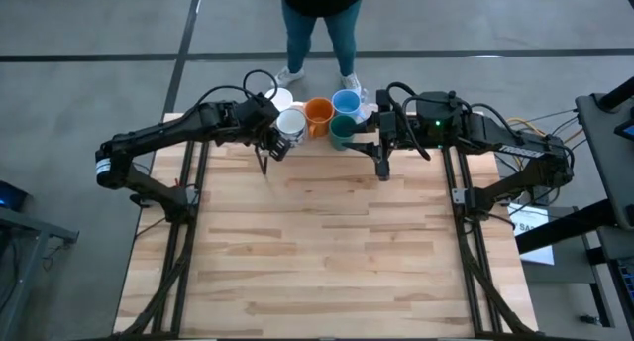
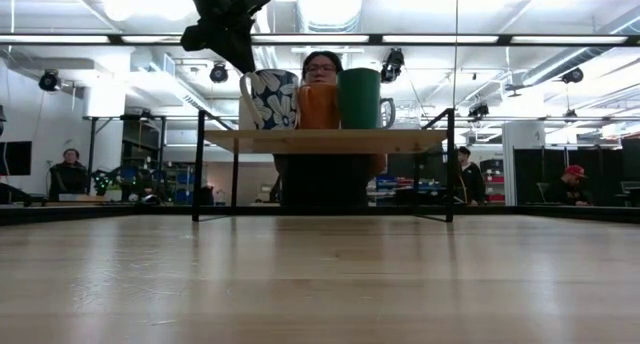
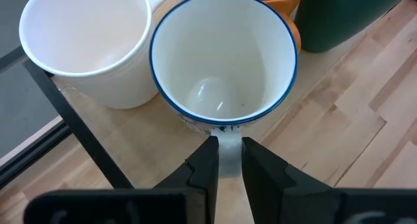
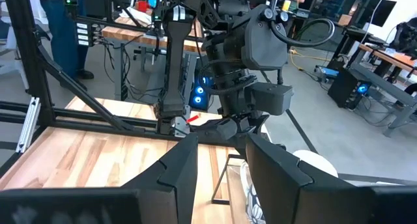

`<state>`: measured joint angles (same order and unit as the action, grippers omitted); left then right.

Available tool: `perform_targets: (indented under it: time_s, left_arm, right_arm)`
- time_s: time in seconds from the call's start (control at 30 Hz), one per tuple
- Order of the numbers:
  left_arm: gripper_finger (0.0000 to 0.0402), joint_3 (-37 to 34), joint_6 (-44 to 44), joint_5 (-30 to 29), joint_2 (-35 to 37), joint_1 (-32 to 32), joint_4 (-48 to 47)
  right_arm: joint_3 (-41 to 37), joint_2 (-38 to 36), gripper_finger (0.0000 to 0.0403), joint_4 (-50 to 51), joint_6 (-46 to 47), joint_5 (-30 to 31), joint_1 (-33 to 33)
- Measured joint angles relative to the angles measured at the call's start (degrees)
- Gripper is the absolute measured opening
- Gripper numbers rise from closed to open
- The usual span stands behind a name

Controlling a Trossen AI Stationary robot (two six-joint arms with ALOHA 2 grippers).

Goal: Stack small to large cups/mugs on shelf
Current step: Put the white patterned mug on the shelf, then return to Home Position

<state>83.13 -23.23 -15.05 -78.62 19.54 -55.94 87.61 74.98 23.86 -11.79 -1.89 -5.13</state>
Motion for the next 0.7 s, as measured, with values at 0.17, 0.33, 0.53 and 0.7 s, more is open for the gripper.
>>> perform_targets:
  time_s: [0.17,0.33,0.53,0.7]
  left_arm:
    - [0.0045,-0.02,0.20,0.02,0.01,0.01,0.01]
    - [0.0045,-0.04,0.76,0.07,0.01,0.00,0.00]
    - [0.0066,-0.04,1.08,0.24,0.01,0.01,-0.05]
    - [0.0117,-0.15,1.01,0.61,0.01,0.01,-0.37]
  right_arm:
    - [0.00,0.00,0.0125,0.00,0.05,0.00,0.00]
    - [0.00,0.00,0.0125,0.02,0.11,0.00,0.00]
    - [0.00,0.00,0.0125,0.02,0.02,0.00,0.00]
    - [0.00,0.00,0.0125,0.04,0.06,0.00,0.00]
